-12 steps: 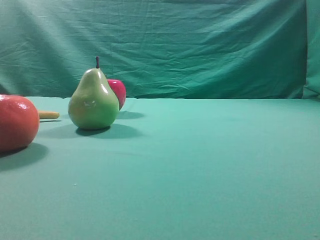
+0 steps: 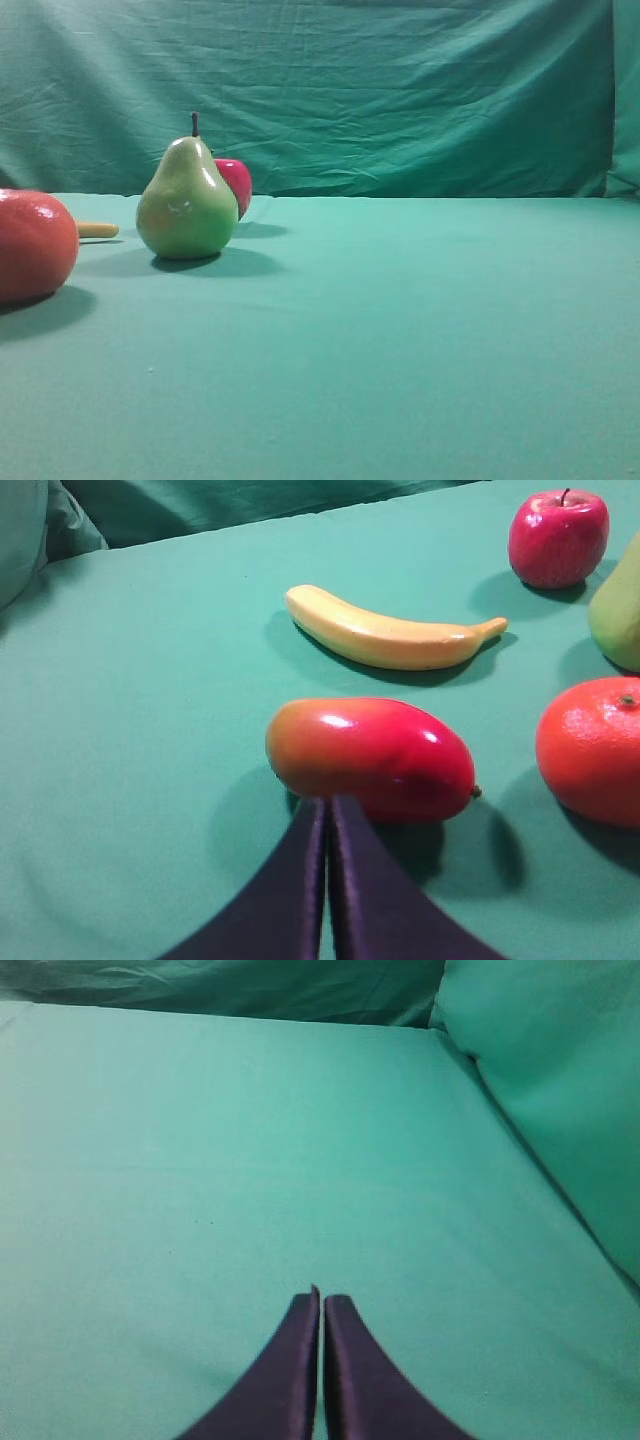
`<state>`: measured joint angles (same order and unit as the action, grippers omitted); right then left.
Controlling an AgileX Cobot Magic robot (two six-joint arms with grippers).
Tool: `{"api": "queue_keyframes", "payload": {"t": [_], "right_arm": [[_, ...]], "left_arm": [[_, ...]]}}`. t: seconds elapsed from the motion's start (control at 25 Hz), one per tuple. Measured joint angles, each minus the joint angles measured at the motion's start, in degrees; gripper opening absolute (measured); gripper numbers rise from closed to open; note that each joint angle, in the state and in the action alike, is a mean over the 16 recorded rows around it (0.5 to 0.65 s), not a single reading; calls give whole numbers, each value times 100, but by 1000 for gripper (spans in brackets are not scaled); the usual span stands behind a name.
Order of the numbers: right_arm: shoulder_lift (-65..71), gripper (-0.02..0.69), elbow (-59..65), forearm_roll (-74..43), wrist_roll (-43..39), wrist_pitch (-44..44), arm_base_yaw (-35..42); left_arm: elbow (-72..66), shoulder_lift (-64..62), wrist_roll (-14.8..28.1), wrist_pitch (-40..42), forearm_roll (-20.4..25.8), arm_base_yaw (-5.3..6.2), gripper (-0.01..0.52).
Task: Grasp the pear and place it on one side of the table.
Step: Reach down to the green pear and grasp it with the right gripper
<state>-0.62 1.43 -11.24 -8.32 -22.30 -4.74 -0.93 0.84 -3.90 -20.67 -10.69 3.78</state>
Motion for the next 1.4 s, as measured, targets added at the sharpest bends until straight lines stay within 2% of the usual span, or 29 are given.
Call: {"api": "queue_keyframes", "payload": {"t": [0.52, 0.92, 1.2, 1.4], "right_arm": [[0, 0, 4, -189, -52, 142, 0], [174, 0, -81, -476, -556, 2006, 0], [1371, 0, -720, -516, -999, 3184, -1], [2922, 0, -1473, -613, -1171, 3184, -92]], "left_arm": [[0, 0, 0, 0, 0, 0, 0], [0, 0, 0, 0, 0, 0, 0], [0, 0, 0, 0, 0, 0, 0], [0, 0, 0, 0, 0, 0, 0]]}}
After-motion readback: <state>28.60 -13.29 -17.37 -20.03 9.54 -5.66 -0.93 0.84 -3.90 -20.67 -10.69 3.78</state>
